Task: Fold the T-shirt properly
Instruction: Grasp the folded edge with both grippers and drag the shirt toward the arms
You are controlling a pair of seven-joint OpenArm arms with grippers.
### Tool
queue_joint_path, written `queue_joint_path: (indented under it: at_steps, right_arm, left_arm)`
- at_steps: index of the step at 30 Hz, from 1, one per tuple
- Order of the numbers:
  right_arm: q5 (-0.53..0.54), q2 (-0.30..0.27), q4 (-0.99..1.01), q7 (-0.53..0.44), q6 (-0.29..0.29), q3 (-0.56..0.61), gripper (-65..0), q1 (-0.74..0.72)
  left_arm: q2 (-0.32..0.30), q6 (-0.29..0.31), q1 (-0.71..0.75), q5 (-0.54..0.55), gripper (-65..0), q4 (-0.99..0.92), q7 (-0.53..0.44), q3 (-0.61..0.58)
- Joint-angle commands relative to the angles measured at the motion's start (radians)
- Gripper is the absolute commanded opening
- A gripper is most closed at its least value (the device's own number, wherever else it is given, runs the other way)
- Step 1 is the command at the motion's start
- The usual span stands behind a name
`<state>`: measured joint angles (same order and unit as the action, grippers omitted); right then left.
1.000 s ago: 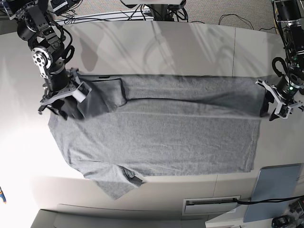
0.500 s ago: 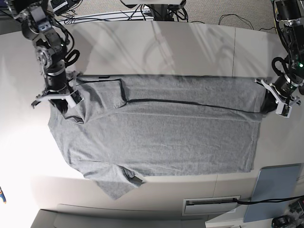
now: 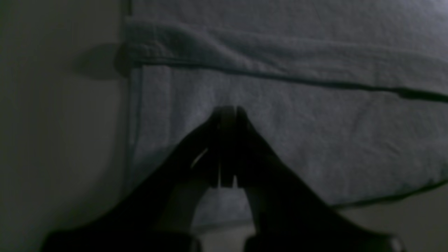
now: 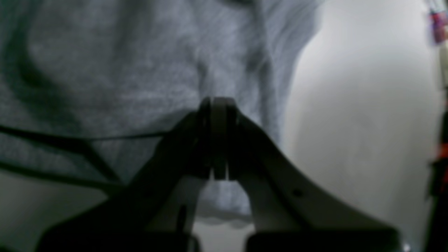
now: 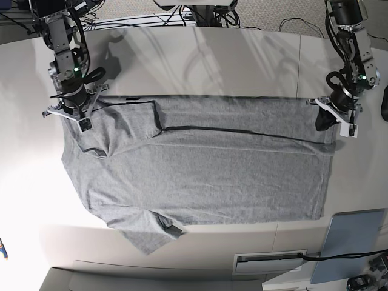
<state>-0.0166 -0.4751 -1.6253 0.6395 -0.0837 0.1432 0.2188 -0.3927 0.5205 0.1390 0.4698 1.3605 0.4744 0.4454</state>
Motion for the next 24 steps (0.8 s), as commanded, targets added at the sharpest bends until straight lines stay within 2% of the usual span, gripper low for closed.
queue_joint_path:
  at_steps: [1, 5, 8, 13, 16, 19, 24]
  right_arm:
    - [0.022, -0.005, 0.000, -0.004, -0.016, -0.027, -65.0, -0.013]
    - [0.086, 0.015, 0.031, 0.110, -0.108, -0.067, -65.0, -0.015]
    - [0.084, 0.011, 0.021, 0.153, -0.127, -0.067, -65.0, -0.002]
    - [0.057, 0.010, -0.070, 0.162, -0.123, -0.067, -65.0, 0.070]
    - [0.014, 0.010, -0.144, 0.174, -0.104, -0.067, -65.0, 0.135]
    - [-0.015, 0.010, -0.208, 0.176, -0.087, -0.067, -65.0, 0.201]
    - [-0.087, 0.010, -0.279, 0.176, -0.056, -0.067, -65.0, 0.307]
  left_arm:
    - [-0.013, 0.003, -0.009, 0.014, -65.0, 0.002, 0.002, 0.006]
    - [-0.012, 0.003, 0.000, 0.014, -65.0, -0.006, 0.131, 0.006]
    - [-0.020, 0.026, 0.024, 0.014, -65.0, -0.005, 0.169, 0.007]
    - [-0.026, 0.030, 0.101, 0.014, -65.0, 0.008, 0.183, 0.016]
    - [-0.026, 0.032, 0.161, 0.014, -65.0, 0.032, 0.179, 0.016]
    - [-0.026, 0.058, 0.225, 0.014, -65.0, 0.062, 0.172, 0.016]
    - [-0.026, 0.060, 0.345, 0.014, -65.0, 0.111, 0.145, 0.016]
